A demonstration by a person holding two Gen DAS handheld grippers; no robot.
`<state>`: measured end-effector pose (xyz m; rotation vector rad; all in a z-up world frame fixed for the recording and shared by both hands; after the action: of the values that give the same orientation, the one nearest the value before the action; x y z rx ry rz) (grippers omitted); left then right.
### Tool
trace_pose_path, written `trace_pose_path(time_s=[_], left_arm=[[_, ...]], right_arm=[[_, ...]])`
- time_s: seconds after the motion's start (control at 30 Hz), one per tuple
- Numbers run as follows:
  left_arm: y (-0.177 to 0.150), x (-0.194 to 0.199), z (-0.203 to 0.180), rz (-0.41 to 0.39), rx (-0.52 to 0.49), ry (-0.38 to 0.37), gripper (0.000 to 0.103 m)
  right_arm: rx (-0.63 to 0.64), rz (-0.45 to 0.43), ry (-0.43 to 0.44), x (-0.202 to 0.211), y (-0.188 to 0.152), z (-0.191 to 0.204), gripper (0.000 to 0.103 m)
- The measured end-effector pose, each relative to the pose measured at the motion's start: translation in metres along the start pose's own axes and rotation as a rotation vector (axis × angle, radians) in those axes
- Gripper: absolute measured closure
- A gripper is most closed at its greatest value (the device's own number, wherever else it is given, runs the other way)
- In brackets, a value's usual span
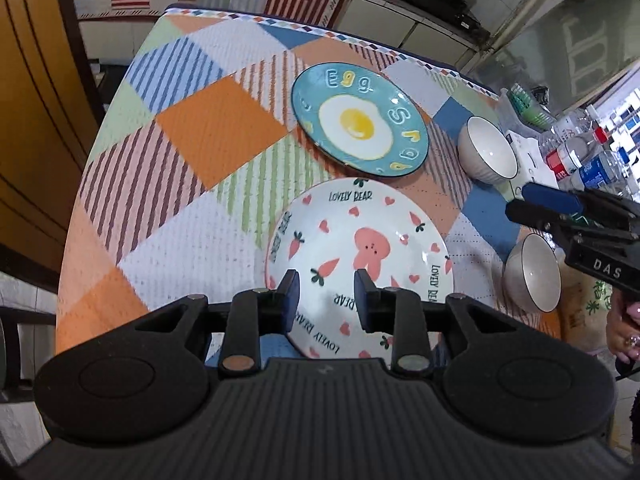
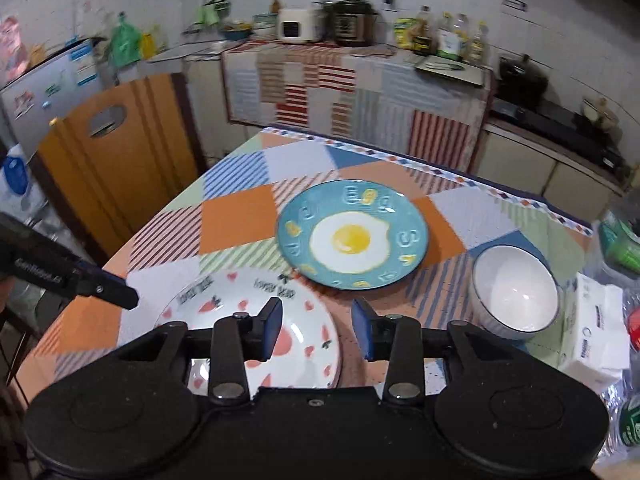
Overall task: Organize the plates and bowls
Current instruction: 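Move the left gripper to the teal egg plate rim and close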
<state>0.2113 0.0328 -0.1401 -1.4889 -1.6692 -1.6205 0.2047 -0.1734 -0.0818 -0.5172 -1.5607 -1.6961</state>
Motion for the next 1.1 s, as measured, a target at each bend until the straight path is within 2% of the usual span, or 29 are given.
trace_pose_path(time_s=[0.03, 0.1, 0.13, 0.17, 0.37, 0.43, 0.5, 0.67, 0.77, 0.9, 1.1], left_arm=[[0.003, -0.001, -0.001, -0.008, -0.001, -0.005, 0.072], [0.01, -0.003, -0.003, -0.033, -0.013, -0.016, 0.061], [0.014, -0.004, -0.004, -0.047, -0.016, -0.013, 0.059], [0.019, -0.004, -0.004, -0.061, -0.023, -0.01, 0.059], [0.05, -0.016, 0.004, -0.104, -0.006, -0.032, 0.055], [0.059, -0.024, 0.009, -0.128, 0.0, -0.016, 0.053], [0.067, -0.035, 0.015, -0.135, 0.01, -0.009, 0.051], [0.081, -0.07, 0.028, -0.135, 0.031, -0.001, 0.047], [0.087, -0.094, 0.034, -0.129, 0.041, 0.009, 0.047], [0.088, -0.121, 0.043, -0.127, 0.07, 0.013, 0.047], [0.091, -0.147, 0.047, -0.141, 0.096, 0.02, 0.047]], right_arm=[[-0.004, -0.011, 0.001, -0.001, 0.002, -0.001, 0.055], [-0.011, -0.029, 0.003, -0.002, 0.005, -0.002, 0.046], [-0.014, -0.042, 0.011, -0.003, 0.006, -0.002, 0.039], [-0.013, -0.053, 0.017, -0.005, 0.007, -0.002, 0.038], [-0.046, -0.111, 0.058, -0.028, 0.018, -0.013, 0.031], [-0.063, -0.121, 0.024, -0.041, 0.021, -0.019, 0.029], [-0.051, -0.115, -0.025, -0.054, 0.023, -0.023, 0.029], [-0.036, -0.047, -0.047, -0.088, 0.02, -0.041, 0.028], [-0.095, -0.009, -0.032, -0.105, 0.017, -0.057, 0.028], [-0.241, 0.047, 0.004, -0.133, 0.013, -0.084, 0.029], [-0.447, 0.068, 0.086, -0.165, 0.006, -0.111, 0.029]])
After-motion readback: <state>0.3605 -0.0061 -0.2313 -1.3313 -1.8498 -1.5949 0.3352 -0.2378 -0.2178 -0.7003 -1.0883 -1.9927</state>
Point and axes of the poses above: each gripper's, at about its wrist camera, not at the fingertips, and x roughly against the way its jaws point, z to its left, y to its top, the point moved 7 cm from there along -x, roughly the way its jaws point, and after that the axes turned 11 degrees about -x, right-handed, at the moved point
